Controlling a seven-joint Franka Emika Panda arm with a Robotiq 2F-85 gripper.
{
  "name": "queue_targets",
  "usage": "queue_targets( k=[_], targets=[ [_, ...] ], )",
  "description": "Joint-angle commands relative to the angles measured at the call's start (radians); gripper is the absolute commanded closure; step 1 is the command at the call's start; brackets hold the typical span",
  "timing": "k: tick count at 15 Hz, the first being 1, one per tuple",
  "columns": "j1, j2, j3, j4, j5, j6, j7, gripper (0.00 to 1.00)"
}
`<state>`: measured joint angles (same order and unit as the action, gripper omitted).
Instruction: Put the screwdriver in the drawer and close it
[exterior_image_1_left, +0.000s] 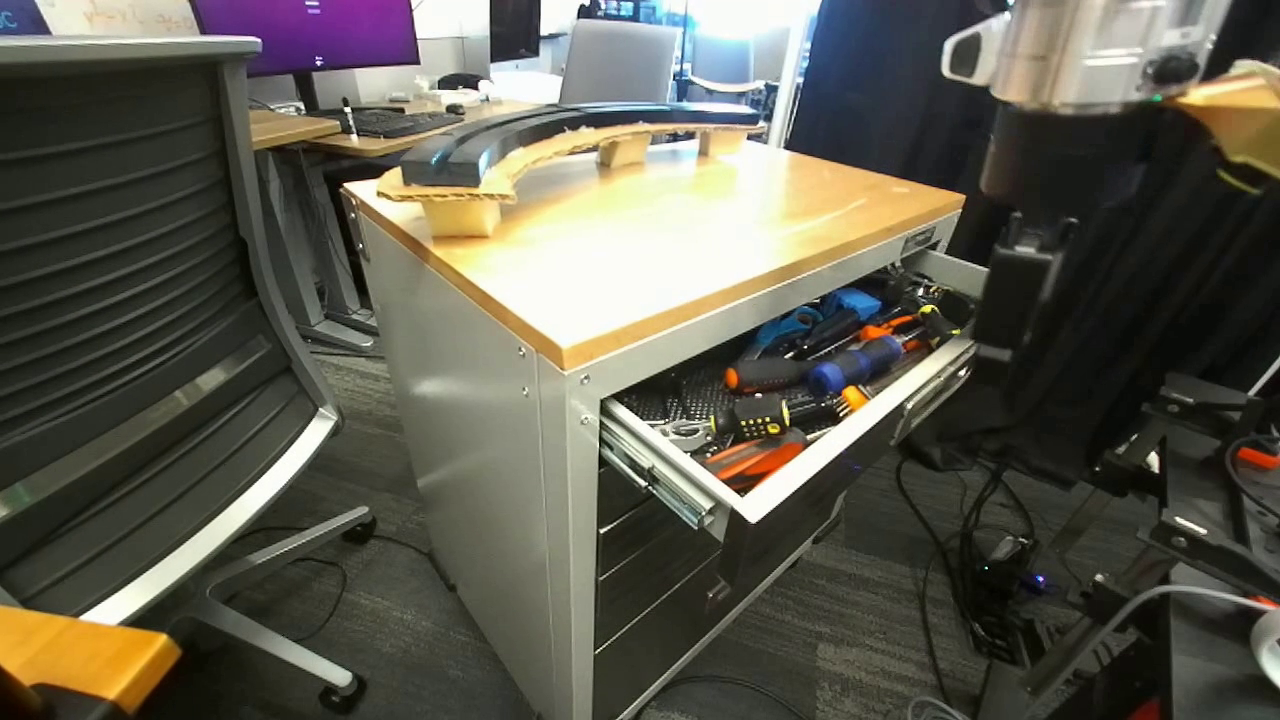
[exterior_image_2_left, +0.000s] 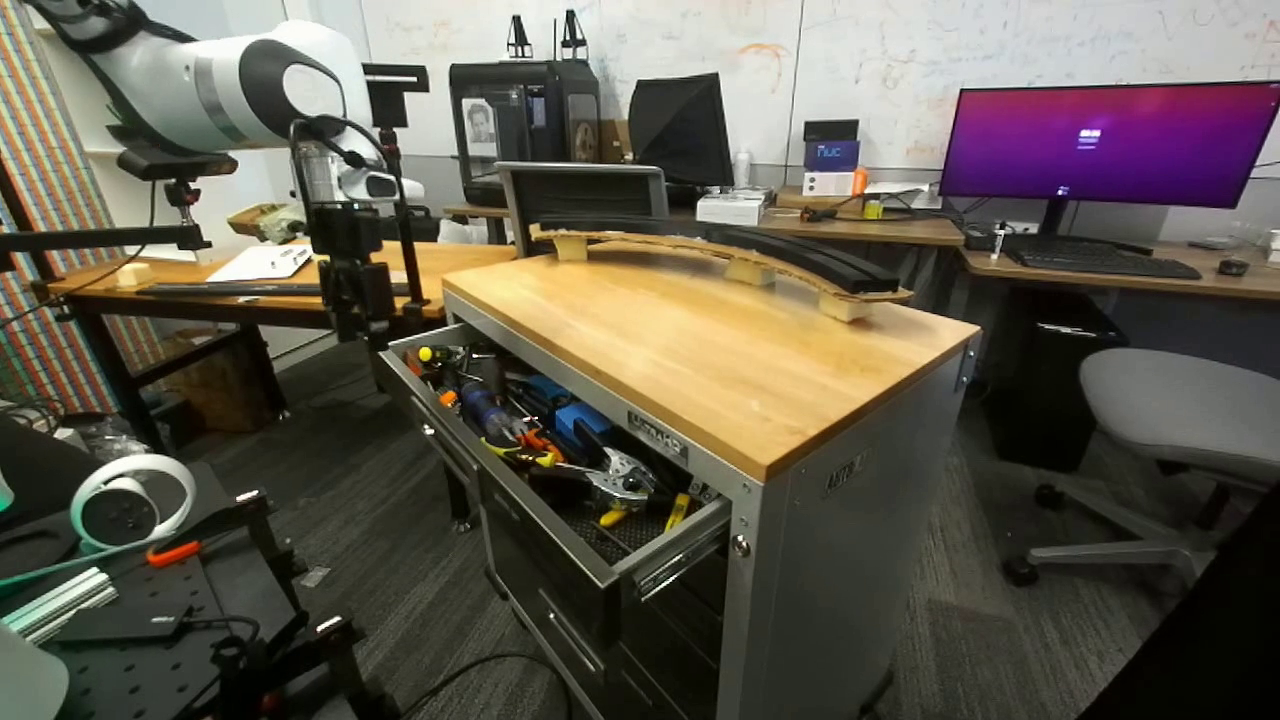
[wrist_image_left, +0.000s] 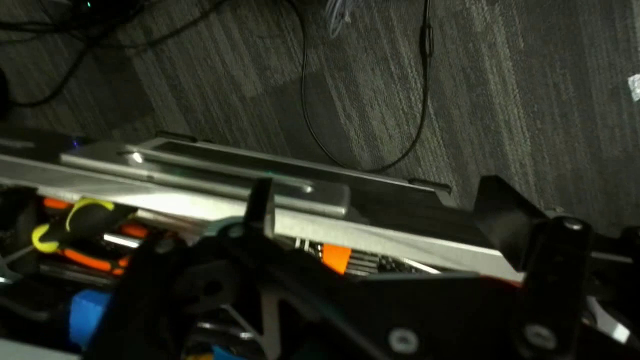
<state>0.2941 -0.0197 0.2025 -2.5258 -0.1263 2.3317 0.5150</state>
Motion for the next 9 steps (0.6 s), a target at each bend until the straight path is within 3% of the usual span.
queue_targets(
  k=[1, 2, 3, 6, 9],
  targets=[
    [0.007, 0.019, 0.051, -0.101, 0.068, 0.075, 0.028, 0.0],
    [0.014, 0.04, 0.065, -0.118, 0.102, 0.103, 0.028, 0.06],
    [0.021, 0.064, 0.078, -0.133, 0.101, 0.159, 0.046, 0.26],
    [0.039, 0.129, 0.087, -0.142, 0.06, 0.365, 0.137, 0.5],
    [0.08, 0.195, 0.039, -0.115, -0.036, 0.543, 0.259, 0.72]
  ],
)
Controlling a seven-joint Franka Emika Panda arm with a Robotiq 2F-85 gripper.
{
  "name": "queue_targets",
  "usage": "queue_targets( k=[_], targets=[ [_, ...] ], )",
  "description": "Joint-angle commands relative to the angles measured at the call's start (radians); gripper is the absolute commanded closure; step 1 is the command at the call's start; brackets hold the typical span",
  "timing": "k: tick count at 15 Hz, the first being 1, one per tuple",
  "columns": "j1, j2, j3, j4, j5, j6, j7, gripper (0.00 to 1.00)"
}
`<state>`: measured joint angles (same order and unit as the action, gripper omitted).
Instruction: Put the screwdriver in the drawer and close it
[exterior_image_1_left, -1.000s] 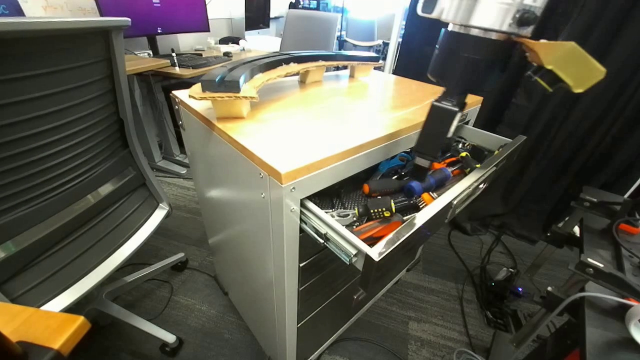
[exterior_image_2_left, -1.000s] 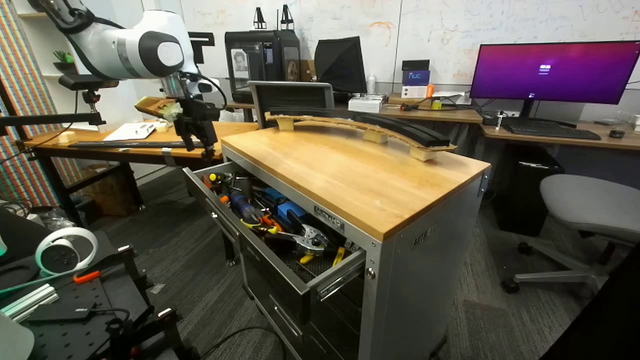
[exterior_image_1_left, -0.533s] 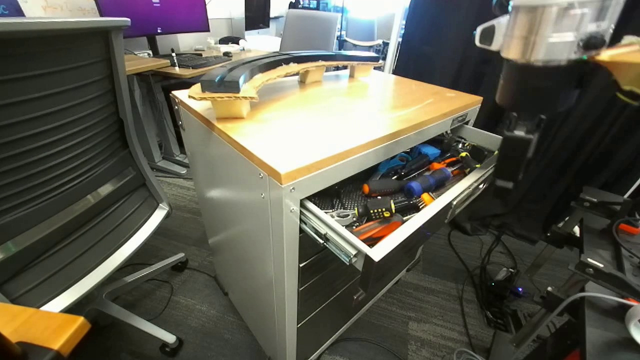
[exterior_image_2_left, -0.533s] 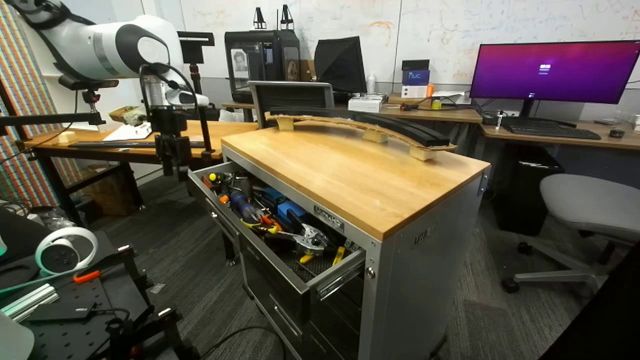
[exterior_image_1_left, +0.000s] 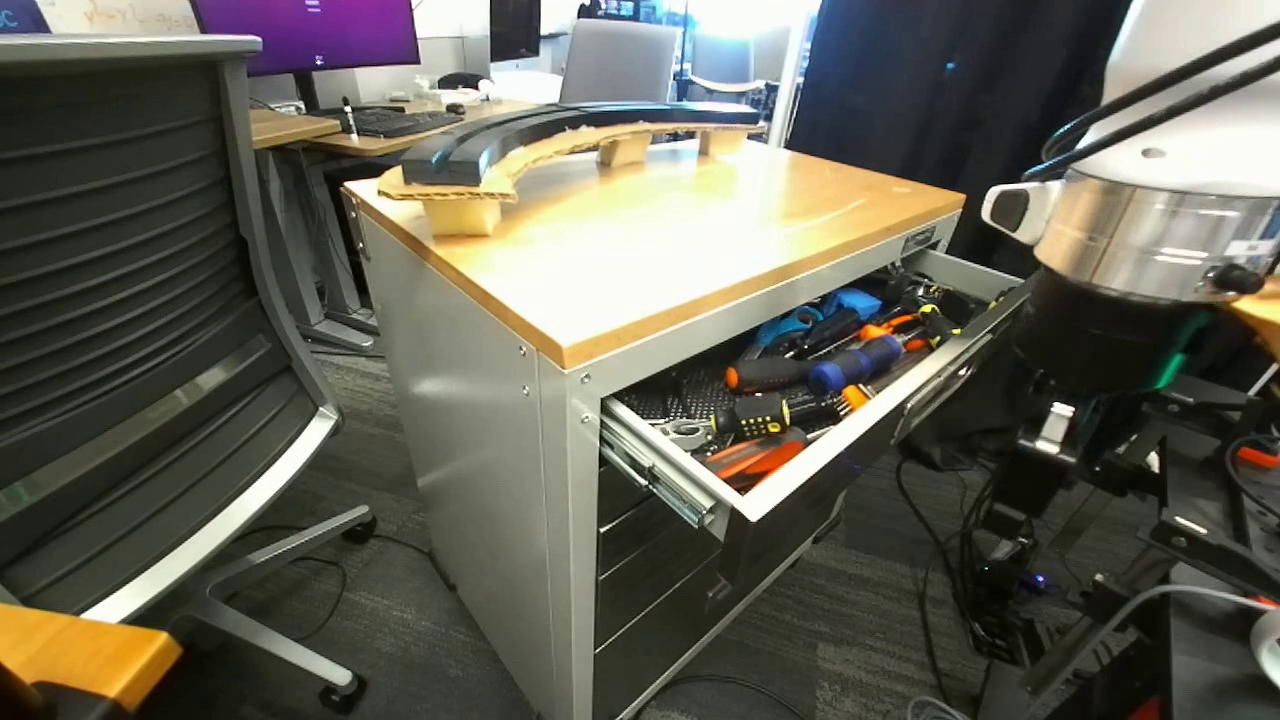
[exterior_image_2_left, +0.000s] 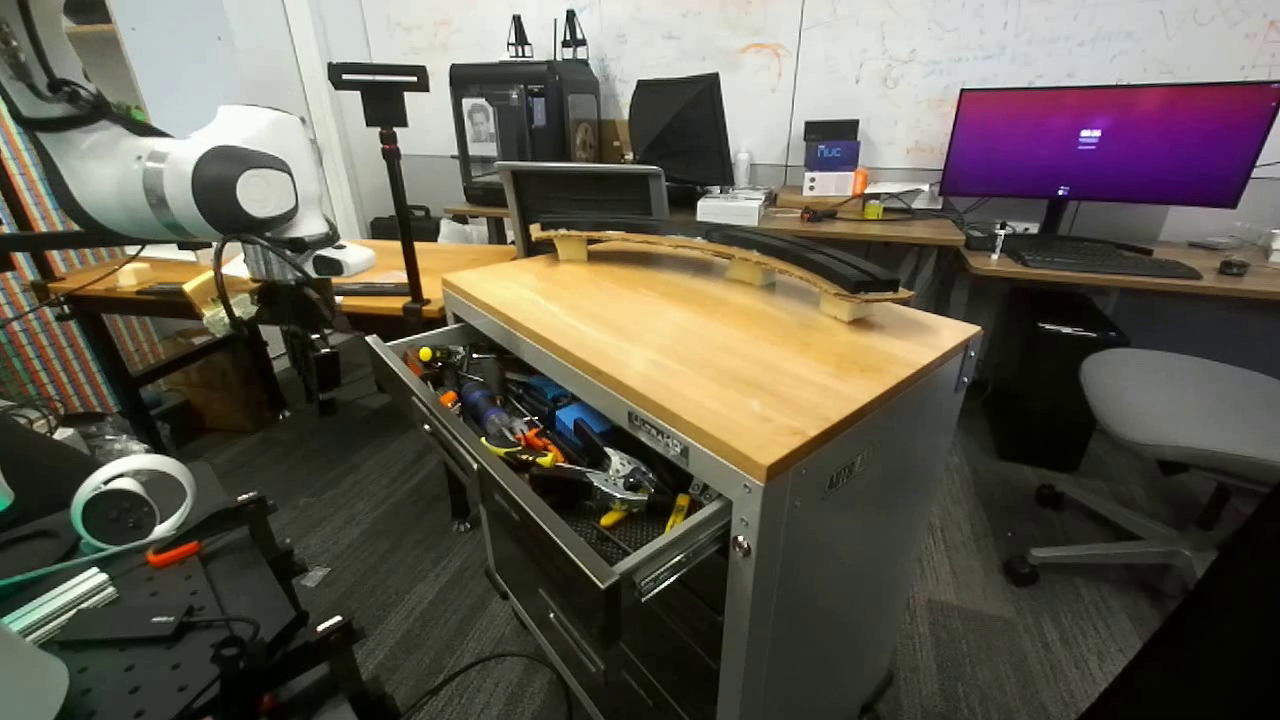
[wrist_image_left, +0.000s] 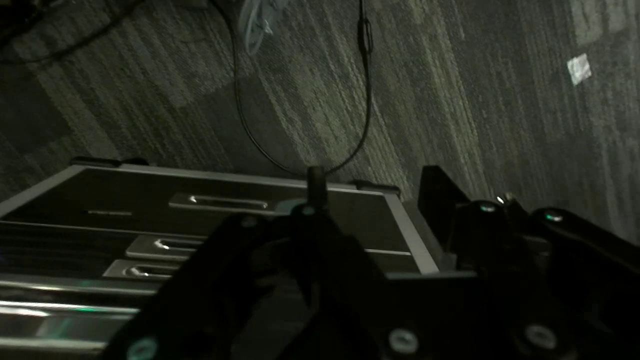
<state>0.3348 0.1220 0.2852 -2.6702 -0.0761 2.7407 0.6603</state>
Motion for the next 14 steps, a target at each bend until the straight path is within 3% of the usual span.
queue_targets(
  k=[1, 3, 5, 9, 14],
  targets=[
    [0.048, 0.073, -0.068, 0.04, -0.171, 0.182, 0.185, 0.8],
    [0.121, 0.107, -0.174, 0.076, -0.355, 0.235, 0.319, 0.93],
    [0.196, 0.158, -0.279, 0.13, -0.529, 0.258, 0.447, 0.99],
    [0.416, 0.246, -0.505, 0.26, -0.856, 0.287, 0.752, 0.94],
    [0.623, 0.39, -0.659, 0.438, -1.133, 0.297, 1.121, 0.92]
  ],
)
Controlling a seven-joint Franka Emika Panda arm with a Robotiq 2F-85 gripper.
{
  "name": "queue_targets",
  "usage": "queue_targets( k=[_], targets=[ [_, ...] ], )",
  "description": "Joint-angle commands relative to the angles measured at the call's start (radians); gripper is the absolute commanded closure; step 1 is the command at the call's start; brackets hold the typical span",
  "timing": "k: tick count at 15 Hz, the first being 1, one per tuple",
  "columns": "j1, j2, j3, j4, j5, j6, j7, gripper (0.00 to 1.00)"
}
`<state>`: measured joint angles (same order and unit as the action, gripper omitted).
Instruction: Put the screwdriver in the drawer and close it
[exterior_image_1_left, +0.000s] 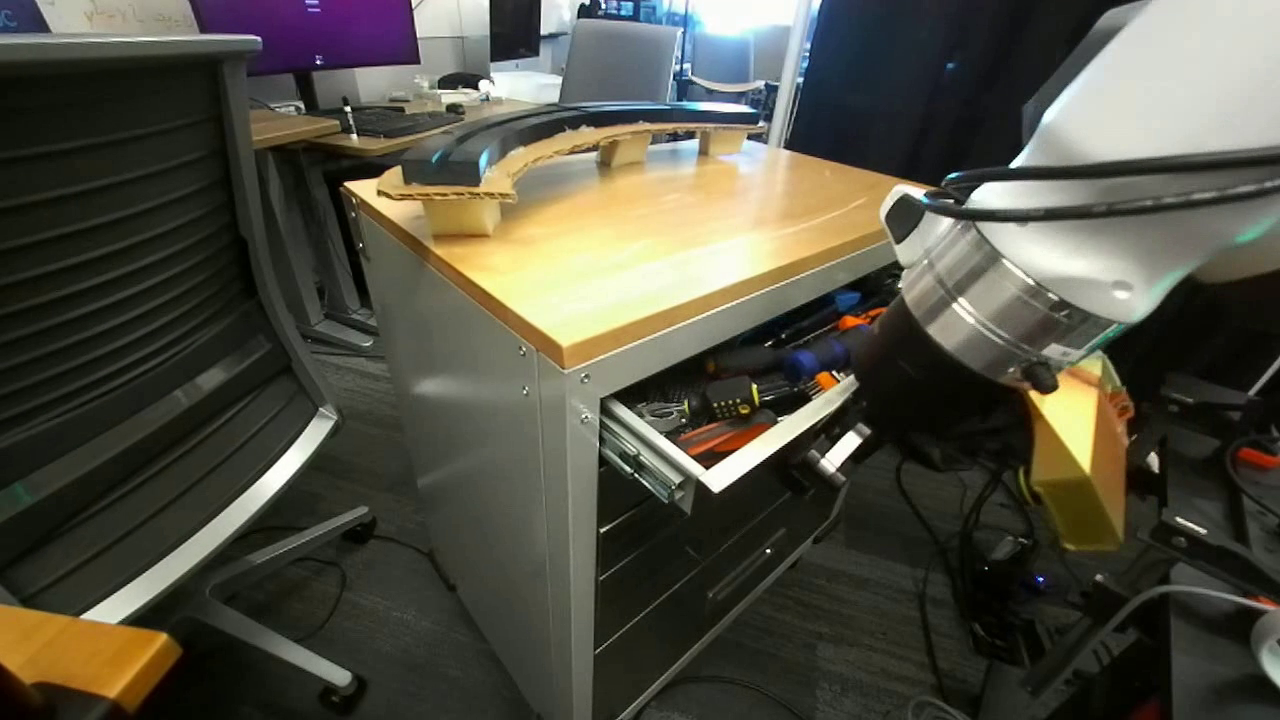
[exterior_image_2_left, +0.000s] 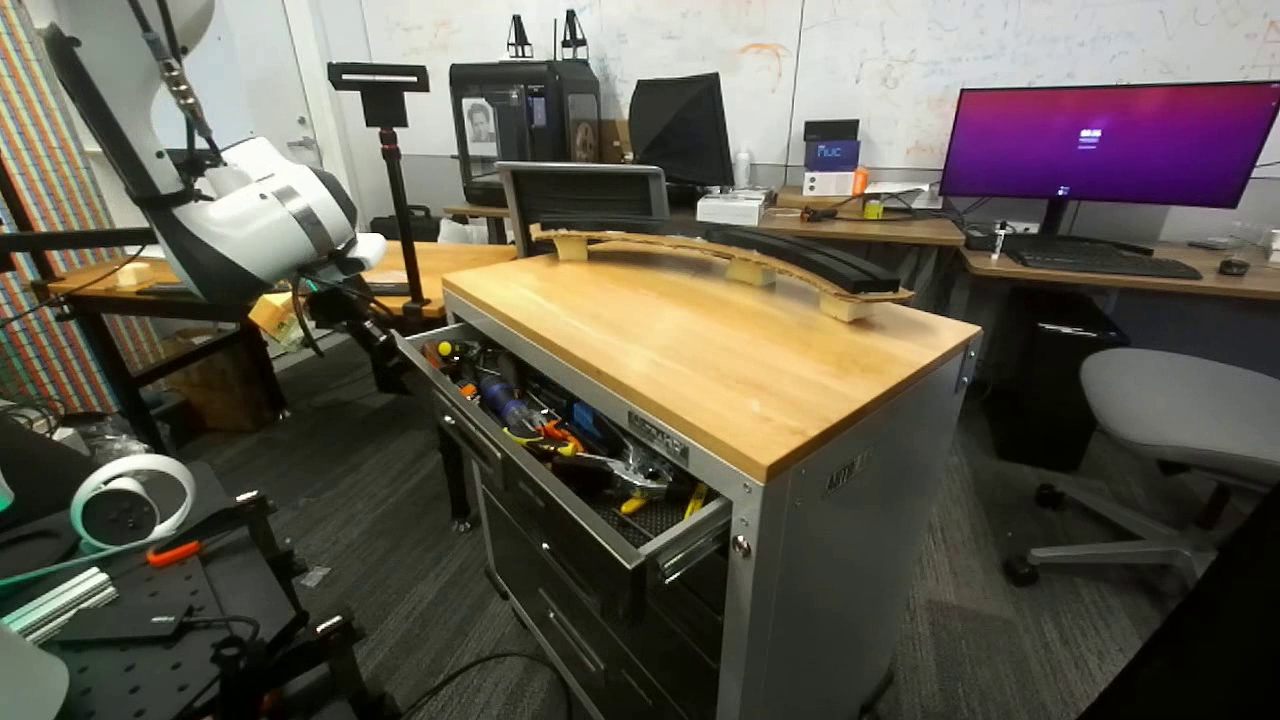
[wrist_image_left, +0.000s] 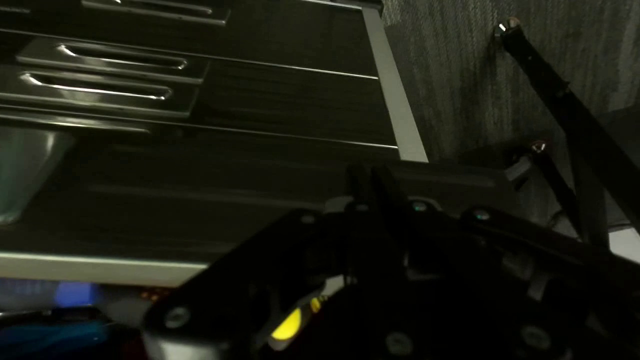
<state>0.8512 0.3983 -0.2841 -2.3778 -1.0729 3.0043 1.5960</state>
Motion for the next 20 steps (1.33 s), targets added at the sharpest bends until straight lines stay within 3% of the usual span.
queue_targets(
  k=[1, 6, 9, 20],
  targets=[
    [0.145, 0.141, -0.118, 0.185, -0.194, 0.029, 0.26, 0.93],
    [0.255, 0.272, -0.197, 0.343, -0.43, -0.005, 0.567, 0.93],
    [0.249, 0.324, -0.193, 0.405, -0.494, -0.022, 0.663, 0.93],
    [-0.014, 0.338, -0.161, 0.438, -0.3, 0.06, 0.315, 0.93]
  ],
)
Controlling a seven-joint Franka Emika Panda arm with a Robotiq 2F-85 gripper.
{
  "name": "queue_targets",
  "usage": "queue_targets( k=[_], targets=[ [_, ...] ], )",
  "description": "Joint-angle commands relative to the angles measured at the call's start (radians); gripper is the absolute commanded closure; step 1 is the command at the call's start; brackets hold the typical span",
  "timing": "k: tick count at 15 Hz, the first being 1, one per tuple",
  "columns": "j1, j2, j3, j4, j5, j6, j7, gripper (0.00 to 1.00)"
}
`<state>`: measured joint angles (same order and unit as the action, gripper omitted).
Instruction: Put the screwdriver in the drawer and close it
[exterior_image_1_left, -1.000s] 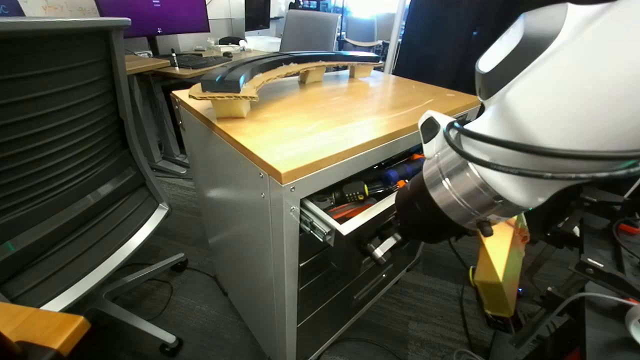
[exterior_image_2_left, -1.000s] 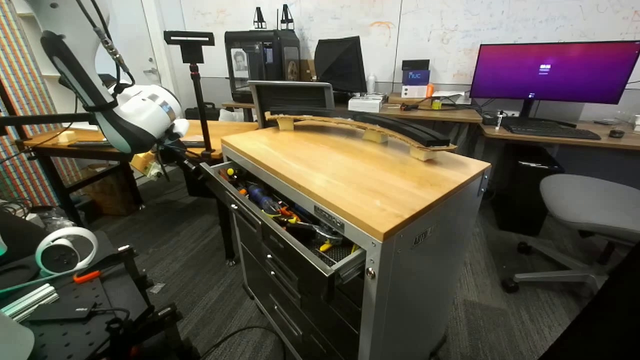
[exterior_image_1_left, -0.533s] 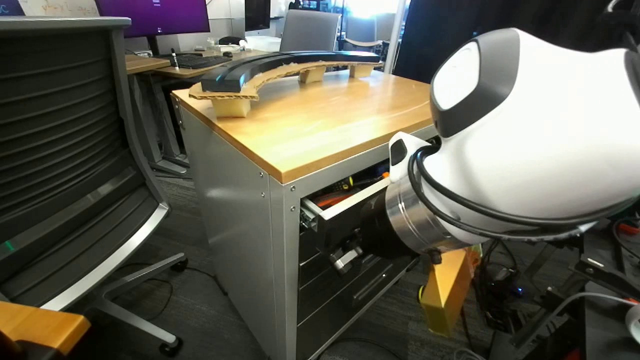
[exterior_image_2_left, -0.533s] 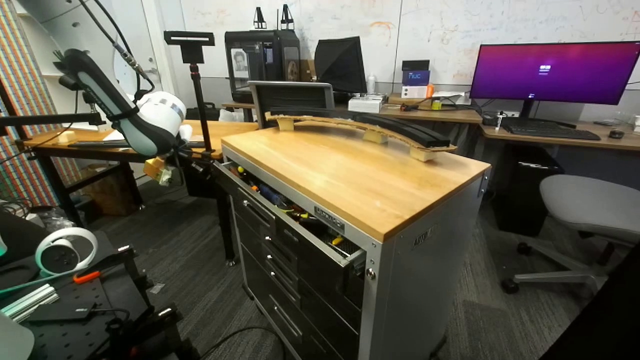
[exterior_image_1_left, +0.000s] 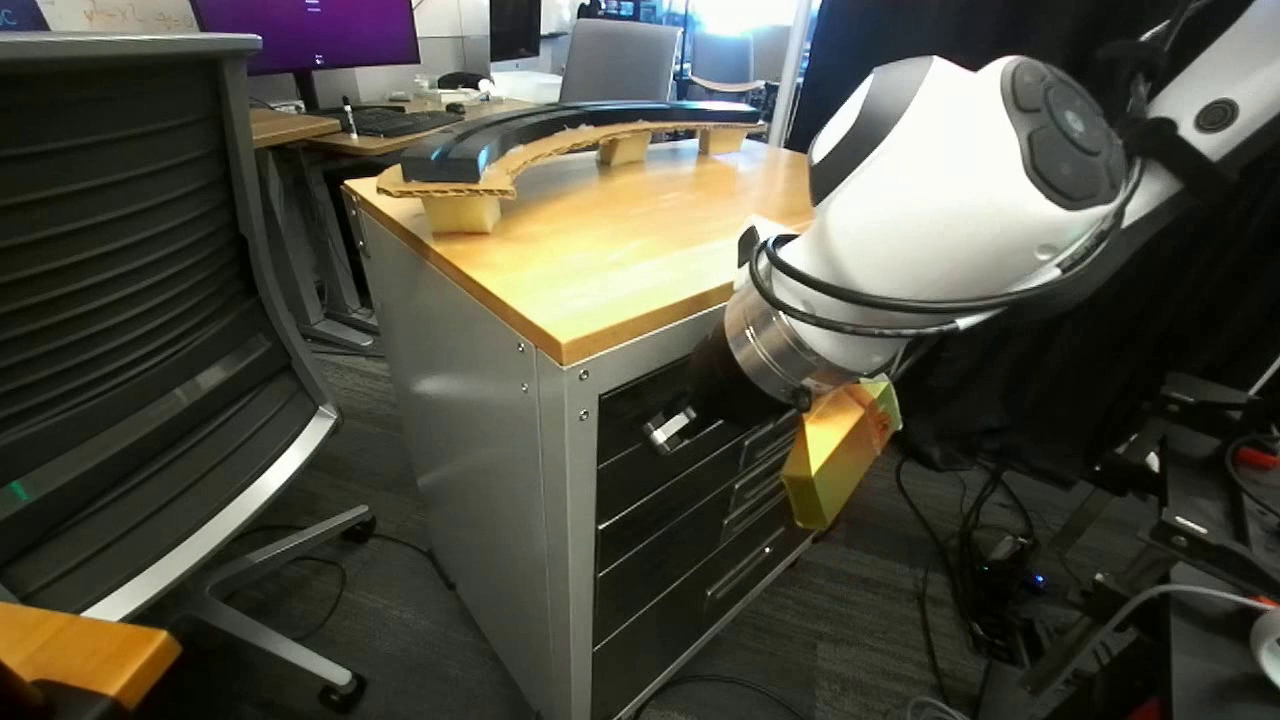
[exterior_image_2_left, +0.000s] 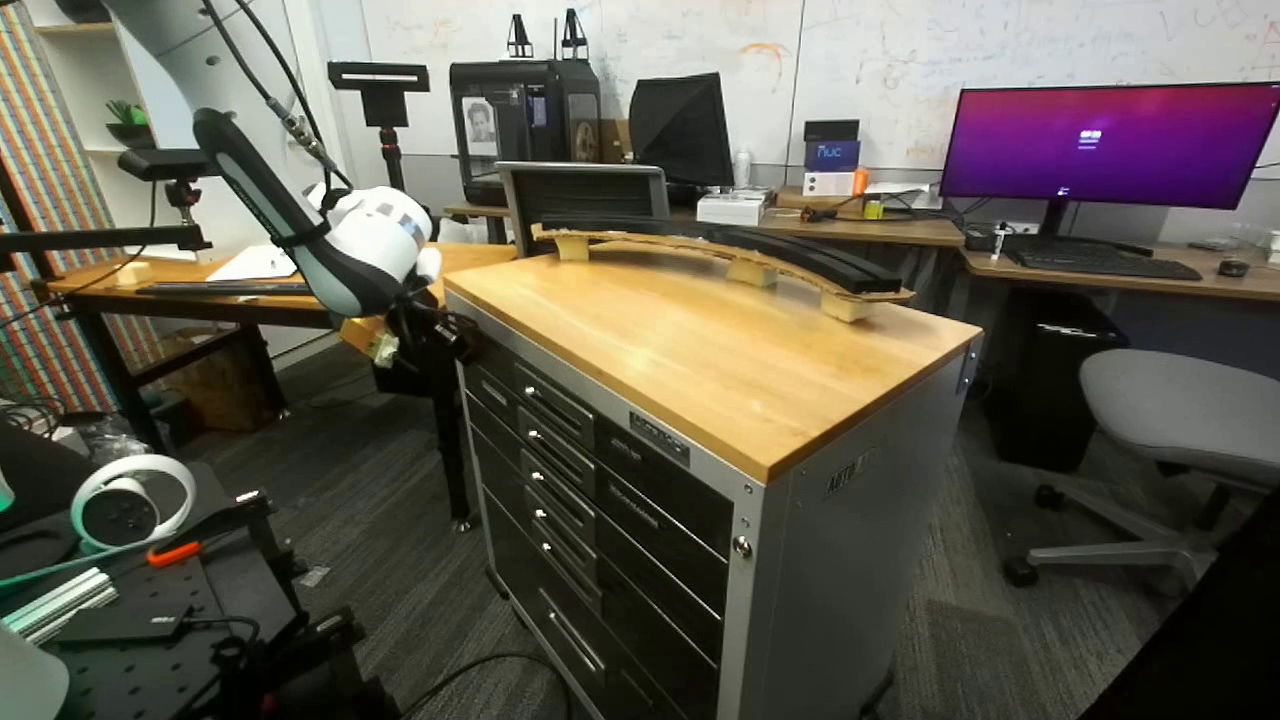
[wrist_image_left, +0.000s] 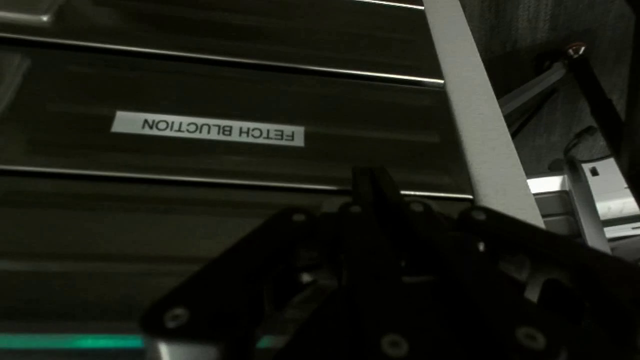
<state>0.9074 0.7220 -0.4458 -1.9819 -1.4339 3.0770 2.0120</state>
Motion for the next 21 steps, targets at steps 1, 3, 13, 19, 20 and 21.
queue_targets(
  k=[1, 3, 13, 19, 20, 21],
  targets=[
    [-0.086, 0.007, 0.016, 0.036, 0.086, -0.004, -0.126, 0.93],
    [-0.11, -0.025, 0.051, 0.0, 0.134, -0.01, -0.186, 0.87],
    [-0.752, -0.372, 0.682, -0.47, 0.461, -0.237, -0.86, 0.02],
    [-1.077, -0.448, 1.105, -0.414, 0.907, -0.422, -1.316, 0.0],
    [-1.099, -0.465, 1.146, -0.383, 0.982, -0.463, -1.38, 0.0],
    [-1.125, -0.485, 1.185, -0.353, 1.047, -0.499, -1.422, 0.0]
  ],
)
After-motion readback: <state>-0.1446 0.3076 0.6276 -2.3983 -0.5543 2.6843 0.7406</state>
